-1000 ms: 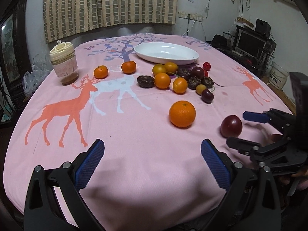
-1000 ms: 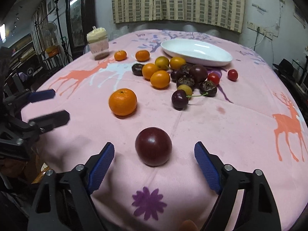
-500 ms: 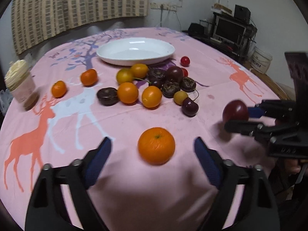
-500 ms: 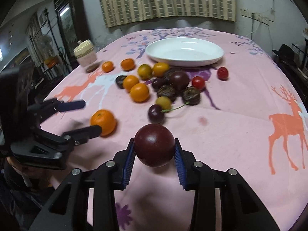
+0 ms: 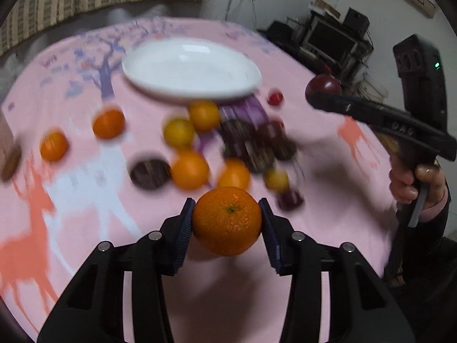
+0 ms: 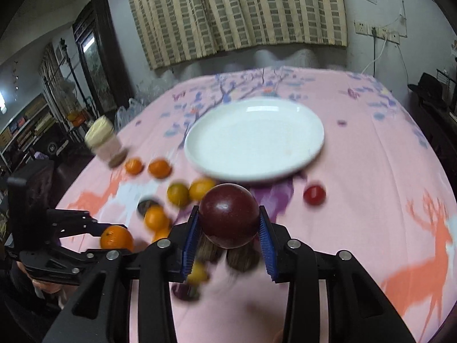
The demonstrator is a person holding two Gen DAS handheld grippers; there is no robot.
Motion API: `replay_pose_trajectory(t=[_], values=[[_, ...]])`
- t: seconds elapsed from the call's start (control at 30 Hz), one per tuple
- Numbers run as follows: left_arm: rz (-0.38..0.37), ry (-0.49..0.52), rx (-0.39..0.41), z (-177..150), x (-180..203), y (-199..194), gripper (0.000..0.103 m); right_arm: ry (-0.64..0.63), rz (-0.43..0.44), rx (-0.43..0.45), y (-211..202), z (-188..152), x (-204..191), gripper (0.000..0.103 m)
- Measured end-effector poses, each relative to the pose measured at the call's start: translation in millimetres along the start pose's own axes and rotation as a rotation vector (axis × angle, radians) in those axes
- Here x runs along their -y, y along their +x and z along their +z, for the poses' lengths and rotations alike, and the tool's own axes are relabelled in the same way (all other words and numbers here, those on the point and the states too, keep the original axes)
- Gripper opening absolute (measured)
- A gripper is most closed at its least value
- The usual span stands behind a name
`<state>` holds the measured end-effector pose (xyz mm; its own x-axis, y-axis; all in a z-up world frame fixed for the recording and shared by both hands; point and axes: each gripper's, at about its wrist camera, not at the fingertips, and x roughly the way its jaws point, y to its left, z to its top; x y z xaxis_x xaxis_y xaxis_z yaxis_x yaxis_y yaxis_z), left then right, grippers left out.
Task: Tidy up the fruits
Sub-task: 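Carry the plum and mandarin over the white plate and release both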
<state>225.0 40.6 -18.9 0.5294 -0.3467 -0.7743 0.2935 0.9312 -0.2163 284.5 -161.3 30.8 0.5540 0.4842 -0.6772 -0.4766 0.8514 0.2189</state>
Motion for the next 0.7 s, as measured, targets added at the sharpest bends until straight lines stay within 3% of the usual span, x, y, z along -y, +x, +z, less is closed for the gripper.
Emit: replay_pose_trajectory(t=[0.1, 0.27, 0.4, 0.57, 0.6, 0.63, 0.67, 0.7], values=[[0.031, -0.008, 0.066, 55.4, -18.2, 7.8, 0.045, 0.021, -0.044, 0.007, 40.4, 40.2, 19.6, 0.040], [0.058, -0.054, 0.022, 138.2, -45.9, 63.1, 0.045, 0.047, -0.117, -0.094, 112.5, 79.9, 46.2, 0.040], [0.104, -0.085, -0.058, 167.8, -61.7, 105.7, 0.045, 0.014, -0.149, -0.154, 144.3, 85.2, 49.2, 0.040], [0.153, -0.080, -0.147, 175.4, -63.5, 140.0, 0.045, -0.030, -0.165, -0.199, 163.7, 81.0, 43.4, 0.042], [0.164, -0.080, -0.154, 173.9, -63.8, 141.4, 0.051, -0.038, -0.162, -0.195, 164.3, 81.0, 42.5, 0.054], [0.176, -0.078, -0.147, 173.7, -65.4, 141.2, 0.058, -0.043, -0.165, -0.182, 160.7, 81.3, 41.0, 0.060], [0.194, -0.077, -0.116, 174.4, -64.1, 134.6, 0.074, -0.044, -0.168, -0.168, 155.0, 82.5, 39.9, 0.062], [0.208, -0.080, -0.083, 173.9, -64.1, 125.9, 0.082, -0.041, -0.163, -0.144, 144.0, 84.8, 39.5, 0.062]])
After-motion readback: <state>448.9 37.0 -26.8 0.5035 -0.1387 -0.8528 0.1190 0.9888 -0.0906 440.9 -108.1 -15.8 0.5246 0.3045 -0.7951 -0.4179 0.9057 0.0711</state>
